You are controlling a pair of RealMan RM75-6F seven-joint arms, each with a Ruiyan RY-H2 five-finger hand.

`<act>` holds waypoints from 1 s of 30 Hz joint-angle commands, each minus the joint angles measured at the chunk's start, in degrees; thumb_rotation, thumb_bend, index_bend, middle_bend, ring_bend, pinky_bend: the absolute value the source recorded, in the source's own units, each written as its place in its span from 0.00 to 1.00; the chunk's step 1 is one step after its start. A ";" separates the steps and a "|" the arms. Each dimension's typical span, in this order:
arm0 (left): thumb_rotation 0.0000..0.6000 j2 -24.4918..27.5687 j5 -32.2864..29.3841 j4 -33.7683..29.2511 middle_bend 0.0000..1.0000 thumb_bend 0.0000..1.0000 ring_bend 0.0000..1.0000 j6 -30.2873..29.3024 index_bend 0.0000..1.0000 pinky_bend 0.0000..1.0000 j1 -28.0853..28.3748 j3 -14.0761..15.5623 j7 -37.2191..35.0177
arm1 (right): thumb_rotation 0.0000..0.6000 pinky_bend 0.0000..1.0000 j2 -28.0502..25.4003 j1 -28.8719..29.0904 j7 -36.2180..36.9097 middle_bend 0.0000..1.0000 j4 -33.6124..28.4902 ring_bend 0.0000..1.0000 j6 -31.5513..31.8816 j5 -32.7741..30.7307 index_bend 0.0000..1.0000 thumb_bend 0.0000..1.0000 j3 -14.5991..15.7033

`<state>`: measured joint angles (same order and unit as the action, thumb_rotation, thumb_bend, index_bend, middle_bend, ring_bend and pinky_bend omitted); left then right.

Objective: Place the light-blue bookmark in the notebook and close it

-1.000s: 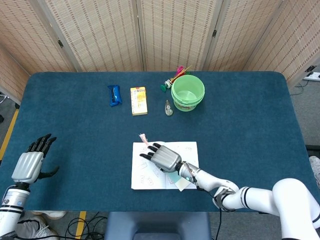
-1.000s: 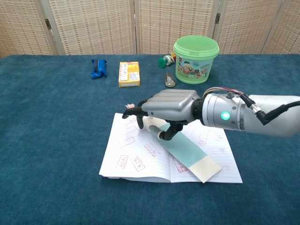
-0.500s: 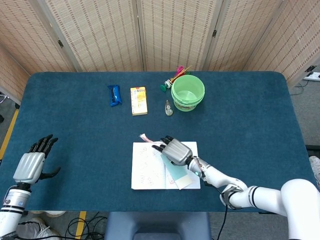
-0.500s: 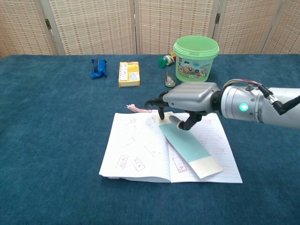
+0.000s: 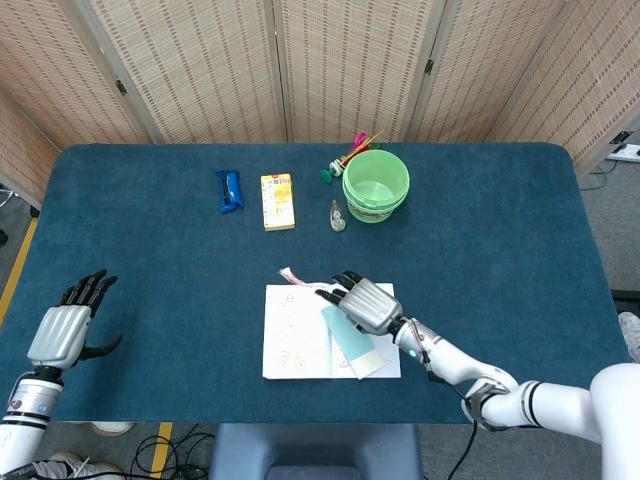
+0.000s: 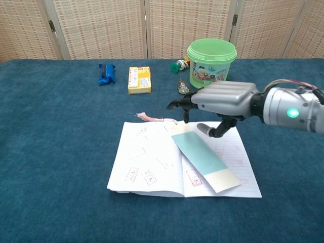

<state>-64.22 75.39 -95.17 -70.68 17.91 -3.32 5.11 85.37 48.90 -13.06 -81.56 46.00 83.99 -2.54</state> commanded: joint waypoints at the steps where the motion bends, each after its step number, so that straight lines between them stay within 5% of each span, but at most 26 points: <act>1: 1.00 0.04 0.00 -0.03 0.04 0.29 0.03 0.06 0.11 0.15 -0.05 -0.03 0.00 | 1.00 0.15 -2.09 -2.24 0.09 0.28 -1.39 0.09 3.43 3.45 0.10 0.25 2.74; 4: 1.00 0.01 0.16 -0.24 0.04 0.29 0.03 0.02 0.11 0.15 -0.13 -0.03 0.14 | 1.00 0.12 -2.89 -4.33 -0.21 0.18 -1.28 0.04 6.12 5.00 0.09 0.08 4.49; 9: 1.00 -0.05 0.57 -0.94 0.04 0.29 0.03 -0.22 0.11 0.15 -0.24 -0.03 0.70 | 1.00 0.01 -2.23 -6.55 0.27 0.01 -0.55 0.00 9.01 6.20 0.00 0.00 5.50; 30: 1.00 0.37 0.79 -1.45 0.04 0.29 0.03 -0.46 0.11 0.15 -0.97 -0.04 0.77 | 1.00 0.00 4.75 -6.75 -0.30 0.00 2.45 0.00 8.55 8.39 0.00 0.00 5.03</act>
<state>-63.86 76.16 -96.63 -71.13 16.95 -3.36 5.89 89.63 41.97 -12.99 -79.34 54.75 92.32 2.73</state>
